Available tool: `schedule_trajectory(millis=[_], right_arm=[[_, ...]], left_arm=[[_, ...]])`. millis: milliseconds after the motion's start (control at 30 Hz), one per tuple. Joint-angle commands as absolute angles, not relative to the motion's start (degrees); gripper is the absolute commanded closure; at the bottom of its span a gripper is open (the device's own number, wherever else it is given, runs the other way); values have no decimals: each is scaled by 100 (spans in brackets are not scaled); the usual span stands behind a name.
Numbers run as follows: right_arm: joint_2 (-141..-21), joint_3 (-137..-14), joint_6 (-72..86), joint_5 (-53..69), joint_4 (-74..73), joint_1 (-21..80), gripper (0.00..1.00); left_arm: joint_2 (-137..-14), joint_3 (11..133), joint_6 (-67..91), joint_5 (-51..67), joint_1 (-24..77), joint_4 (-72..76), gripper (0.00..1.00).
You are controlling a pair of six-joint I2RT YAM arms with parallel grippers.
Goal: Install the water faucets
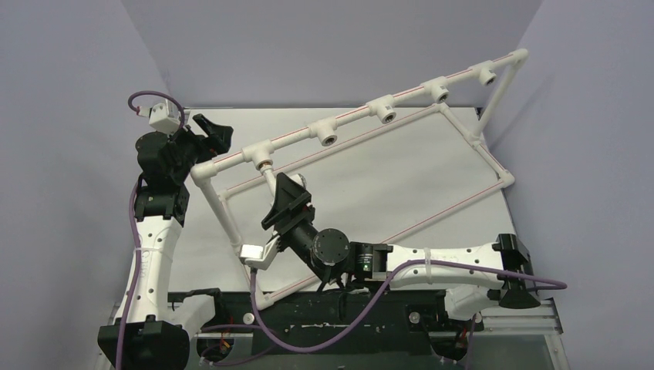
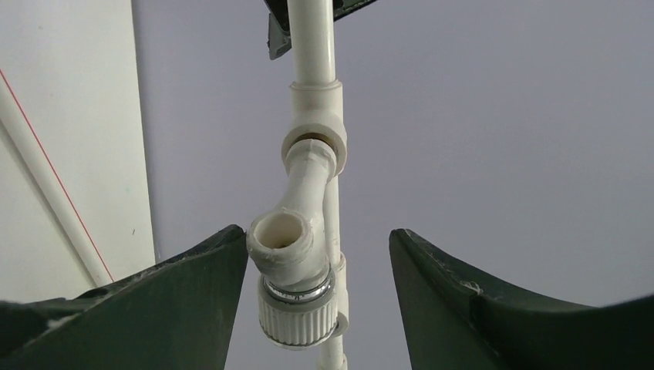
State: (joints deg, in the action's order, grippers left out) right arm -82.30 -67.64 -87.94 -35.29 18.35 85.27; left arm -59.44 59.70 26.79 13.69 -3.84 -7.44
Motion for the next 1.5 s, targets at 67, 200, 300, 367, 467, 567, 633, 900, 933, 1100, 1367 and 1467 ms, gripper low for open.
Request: schedule_trajectory(millis=[67, 200, 300, 367, 467, 567, 633, 900, 933, 1100, 1367, 1467], right_arm=[[-8412, -6821, -8794, -3718, 2744, 8457, 41], [-8535, -6906, -8530, -3780, 2775, 8416, 70], [-8605, -6881, -8390, -3861, 2990, 8411, 96], [-8637, -6853, -8277, -3933, 3162, 8419, 100], [-8681, -6864, -7844, -3989, 3461, 8462, 100], [-8688, -6795, -7326, -4072, 3989, 8519, 100], [-8675, -6669, -6882, -4103, 4486, 8552, 100], [-8712, -6444, -4748, -4184, 5594, 8565, 100], [-8703, -6436, -4485, -4229, 5734, 8559, 100], [-8621, -6433, -2688, -4280, 5820, 8456, 100], [-8550, -6128, -490, -4765, 6483, 8332, 100], [-8552, -6030, 418, -4907, 6612, 8309, 100]], left_arm=[[-5881, 6109, 2614, 1345, -387, -528, 14], [-5884, 6115, 2619, 1345, -387, -530, 13], [-5874, 6122, 2614, 1353, -387, -528, 13], [-5880, 6118, 2619, 1361, -382, -532, 13], [-5880, 6118, 2615, 1371, -387, -529, 13], [-5880, 6126, 2619, 1378, -395, -536, 13], [-5880, 6131, 2625, 1386, -401, -536, 13], [-5864, 6127, 2636, 1428, -411, -535, 13], [-5865, 6137, 2635, 1432, -413, -531, 13], [-5845, 6144, 2623, 1425, -413, -539, 13], [-5837, 6126, 2641, 1432, -406, -516, 13], [-5840, 6126, 2645, 1450, -408, -510, 13]])
